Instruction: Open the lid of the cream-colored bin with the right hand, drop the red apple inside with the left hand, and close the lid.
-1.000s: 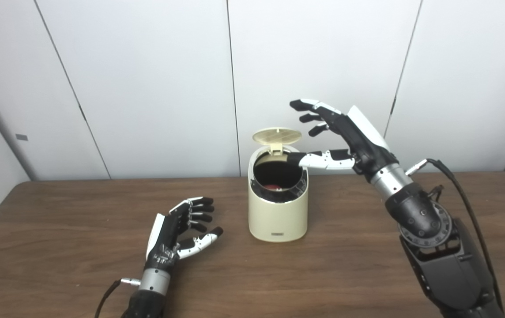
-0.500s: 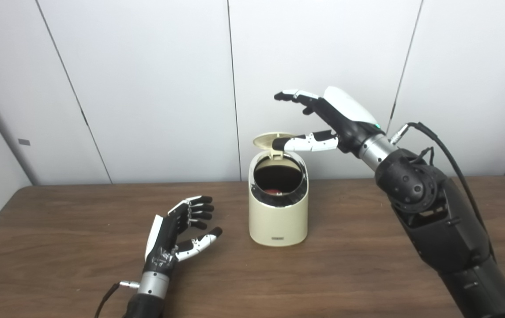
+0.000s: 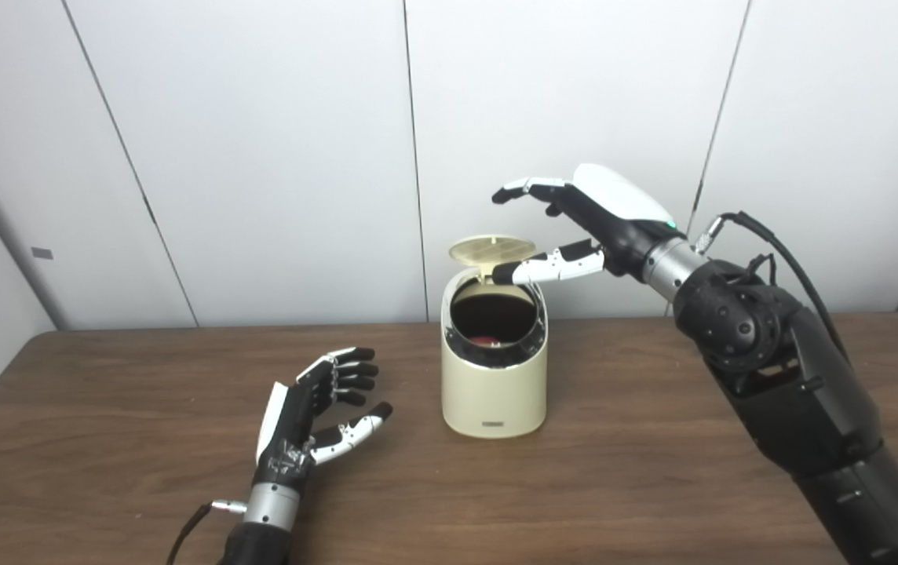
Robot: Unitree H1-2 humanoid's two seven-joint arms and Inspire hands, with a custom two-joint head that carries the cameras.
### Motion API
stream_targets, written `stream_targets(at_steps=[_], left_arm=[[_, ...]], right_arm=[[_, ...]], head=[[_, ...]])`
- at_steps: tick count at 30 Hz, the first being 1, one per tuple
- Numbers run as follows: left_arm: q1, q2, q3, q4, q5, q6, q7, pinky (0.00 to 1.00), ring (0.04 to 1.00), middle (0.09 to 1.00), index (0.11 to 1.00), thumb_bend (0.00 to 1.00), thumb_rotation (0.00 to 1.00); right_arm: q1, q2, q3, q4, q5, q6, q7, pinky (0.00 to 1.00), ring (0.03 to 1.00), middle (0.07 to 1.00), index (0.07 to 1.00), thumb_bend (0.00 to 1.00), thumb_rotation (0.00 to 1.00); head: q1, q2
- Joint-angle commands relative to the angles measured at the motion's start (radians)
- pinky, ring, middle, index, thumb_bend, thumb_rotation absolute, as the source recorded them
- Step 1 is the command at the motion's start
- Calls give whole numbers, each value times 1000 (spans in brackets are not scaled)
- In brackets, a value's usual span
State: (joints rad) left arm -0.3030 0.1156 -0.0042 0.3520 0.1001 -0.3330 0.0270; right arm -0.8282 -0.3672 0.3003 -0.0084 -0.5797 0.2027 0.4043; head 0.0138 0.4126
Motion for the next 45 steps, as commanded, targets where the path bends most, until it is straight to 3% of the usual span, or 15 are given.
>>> stream_targets(at_steps=[1, 10, 20, 28, 35, 45], left_arm=[[43, -23, -6, 41, 1, -18, 13, 604, 660, 675, 734, 571, 0], [46, -24, -4, 47, 6, -21, 14, 606, 655, 669, 727, 572, 0], [50, -25, -4, 47, 7, -6, 14, 613, 649, 665, 722, 573, 0], [52, -24, -5, 41, 15, 4, 16, 617, 647, 662, 721, 578, 0], [56, -26, -4, 29, 17, 15, 19, 627, 649, 661, 719, 577, 0], [56, -28, -2, 20, 16, 28, 21, 591, 640, 663, 718, 578, 0]], right_arm=[[-58, -18, -7, -42, -6, -16, 4, 740, 862, 796, 742, 666, 621], [-16, -22, -12, -88, 1, -25, 27, 803, 857, 707, 652, 656, 587], [10, -18, -18, -95, 26, -72, 23, 741, 834, 686, 649, 656, 545], [27, -29, -7, -123, 21, -74, 53, 758, 838, 694, 652, 640, 555], [65, -29, 10, -137, 6, -91, 57, 706, 820, 704, 671, 655, 532], [108, -34, 30, -153, -16, -138, 63, 799, 838, 703, 672, 641, 526]], head=[[1, 0], [4, 7], [11, 22], [13, 34], [18, 43], [23, 53]])
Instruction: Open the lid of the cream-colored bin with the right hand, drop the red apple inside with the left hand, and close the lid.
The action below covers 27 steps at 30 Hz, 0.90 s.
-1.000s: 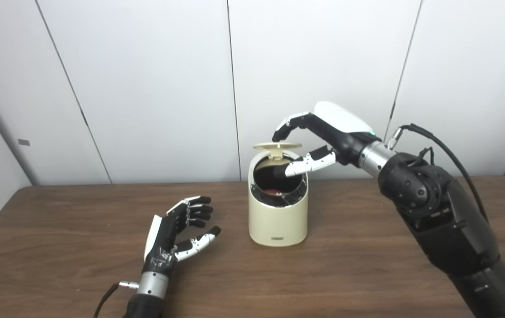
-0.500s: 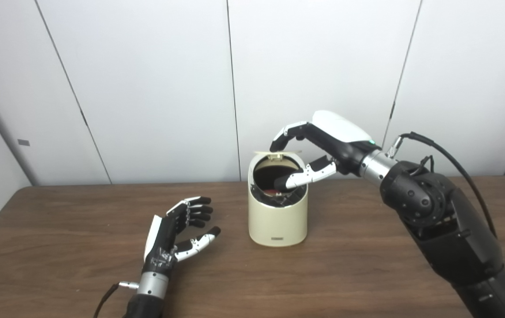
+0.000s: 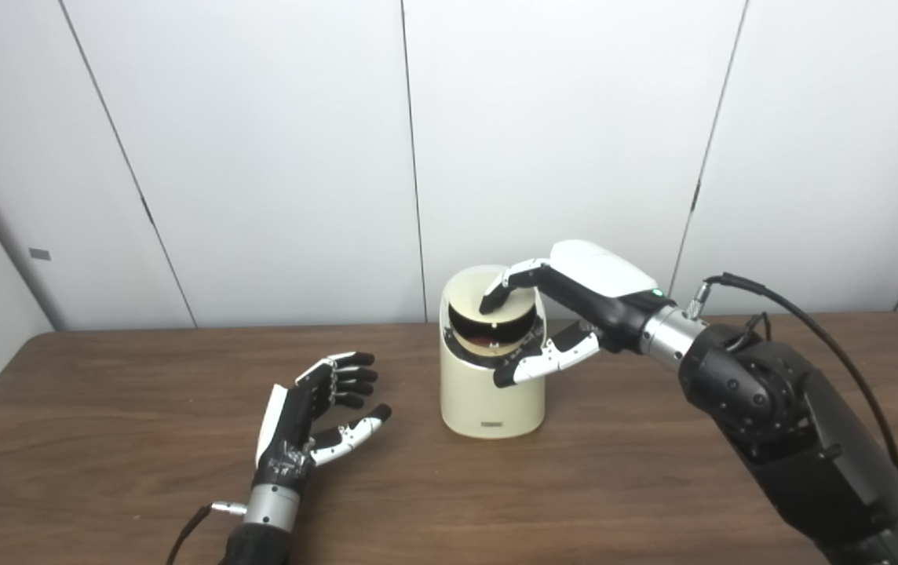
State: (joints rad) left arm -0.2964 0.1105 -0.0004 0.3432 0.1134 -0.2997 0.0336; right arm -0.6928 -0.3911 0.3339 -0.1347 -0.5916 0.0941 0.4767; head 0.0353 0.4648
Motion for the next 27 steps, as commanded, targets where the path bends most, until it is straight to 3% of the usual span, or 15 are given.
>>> stream_targets(at_steps=[1, 18, 27], left_arm=[[49, -23, -6, 29, 3, -6, 14, 591, 640, 663, 718, 579, 0], [60, -25, -4, -8, 5, 23, 13, 607, 642, 662, 719, 575, 0], [68, -27, -7, -33, 13, 45, 16, 622, 651, 665, 719, 576, 4]], right_arm=[[-24, -10, -3, -27, -6, -31, -8, 802, 838, 700, 671, 643, 529], [21, -3, 21, -29, -50, -34, 42, 849, 848, 689, 676, 651, 508], [6, -12, 52, -18, -81, -5, 107, 835, 882, 743, 724, 652, 584]], head=[[3, 4], [7, 24], [11, 38]])
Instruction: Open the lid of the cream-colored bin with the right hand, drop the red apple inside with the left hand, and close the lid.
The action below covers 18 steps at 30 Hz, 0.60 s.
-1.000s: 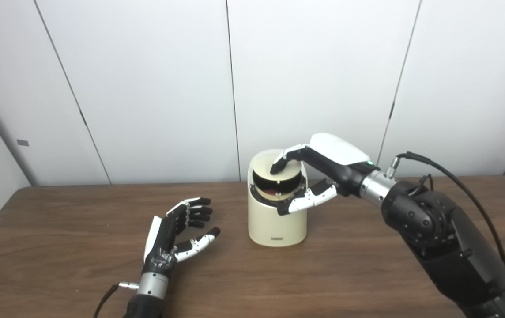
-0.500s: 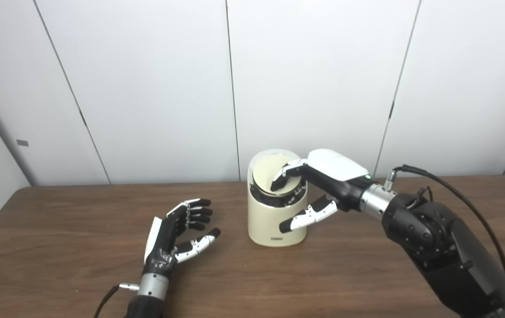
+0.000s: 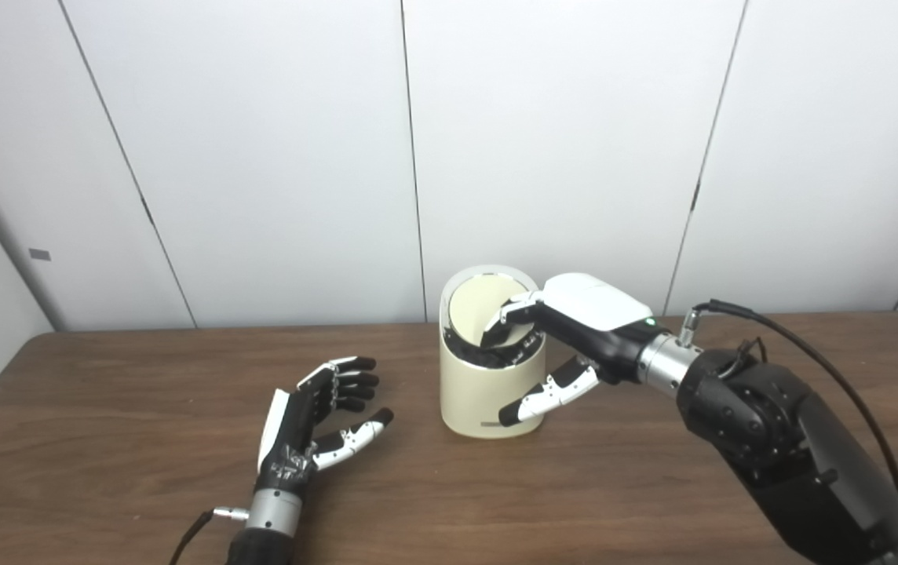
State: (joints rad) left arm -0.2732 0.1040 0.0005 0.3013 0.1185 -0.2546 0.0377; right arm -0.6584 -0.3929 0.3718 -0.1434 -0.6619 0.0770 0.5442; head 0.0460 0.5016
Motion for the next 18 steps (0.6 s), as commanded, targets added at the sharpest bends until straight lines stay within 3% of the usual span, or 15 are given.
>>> stream_targets(at_steps=[1, 11, 18], left_arm=[[46, -21, -9, 5, 9, 2, 13, 623, 651, 665, 719, 576, 4], [53, -29, -8, -8, 16, 19, 11, 614, 650, 664, 717, 577, 5], [53, -29, -8, -7, 15, 5, 11, 582, 636, 659, 715, 582, 18]], right_arm=[[-33, -13, 24, -7, -30, 12, 46, 837, 885, 747, 727, 654, 592], [-53, -20, 80, -3, -143, 17, 84, 930, 918, 781, 760, 682, 649], [-54, -20, 77, -6, -146, 20, 109, 933, 915, 784, 761, 691, 672]], head=[[2, 3], [9, 9], [10, 11]])
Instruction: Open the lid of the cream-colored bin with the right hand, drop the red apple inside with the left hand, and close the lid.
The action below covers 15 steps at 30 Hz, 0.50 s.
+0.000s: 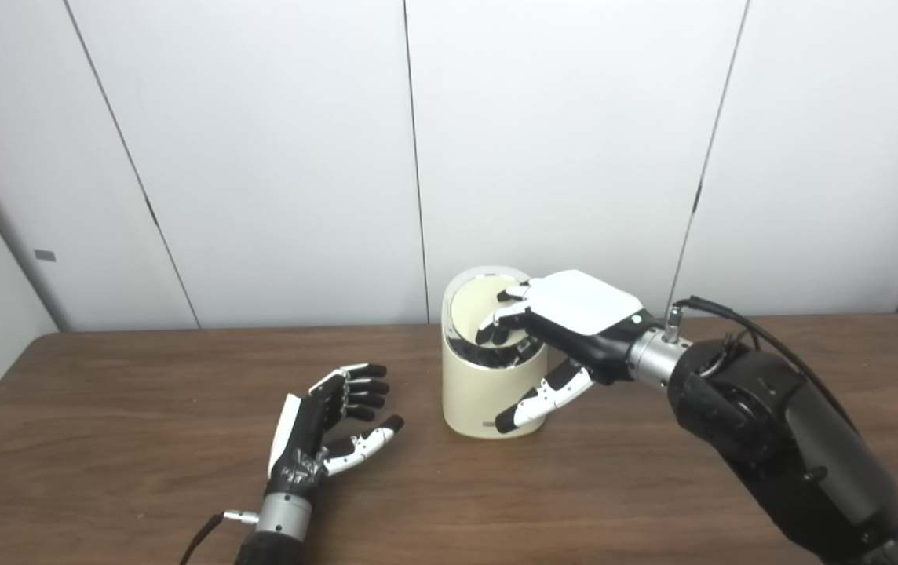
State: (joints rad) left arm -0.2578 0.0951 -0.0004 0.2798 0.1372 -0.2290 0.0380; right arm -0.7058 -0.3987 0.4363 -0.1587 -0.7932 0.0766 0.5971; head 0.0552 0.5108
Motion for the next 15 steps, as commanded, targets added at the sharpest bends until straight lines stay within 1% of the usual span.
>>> stream_targets(at_steps=[1, 7, 10, 12, 13, 15], left_arm=[[38, -20, -7, 14, -2, -19, 12, 579, 635, 659, 715, 583, 20], [42, -19, -6, 2, -3, -5, 10, 594, 634, 655, 713, 580, 1], [42, -16, -6, 3, -1, -7, 9, 596, 631, 653, 713, 581, 0], [43, -15, -6, 0, -1, -3, 8, 597, 627, 653, 713, 581, 0], [42, -14, -6, 0, -3, -1, 7, 596, 626, 653, 713, 581, 0], [42, -14, -5, -1, -8, 5, 3, 601, 628, 654, 712, 579, 0]], right_arm=[[-4, -14, 7, 5, -7, 21, 54, 931, 913, 783, 761, 692, 673], [6, -8, -48, -34, 37, 16, 18, 913, 899, 775, 745, 670, 625], [10, 3, -93, -58, 66, 24, -6, 906, 883, 764, 740, 650, 586], [12, 7, -117, -67, 84, 18, -28, 854, 869, 752, 734, 645, 558], [14, 10, -138, -69, 102, 10, -47, 837, 861, 747, 731, 645, 550], [16, 15, -168, -74, 126, 8, -66, 854, 851, 736, 727, 632, 542]], head=[[1, 2], [1, 3], [-2, 4], [-2, 5], [-3, 5], [-5, 4]])
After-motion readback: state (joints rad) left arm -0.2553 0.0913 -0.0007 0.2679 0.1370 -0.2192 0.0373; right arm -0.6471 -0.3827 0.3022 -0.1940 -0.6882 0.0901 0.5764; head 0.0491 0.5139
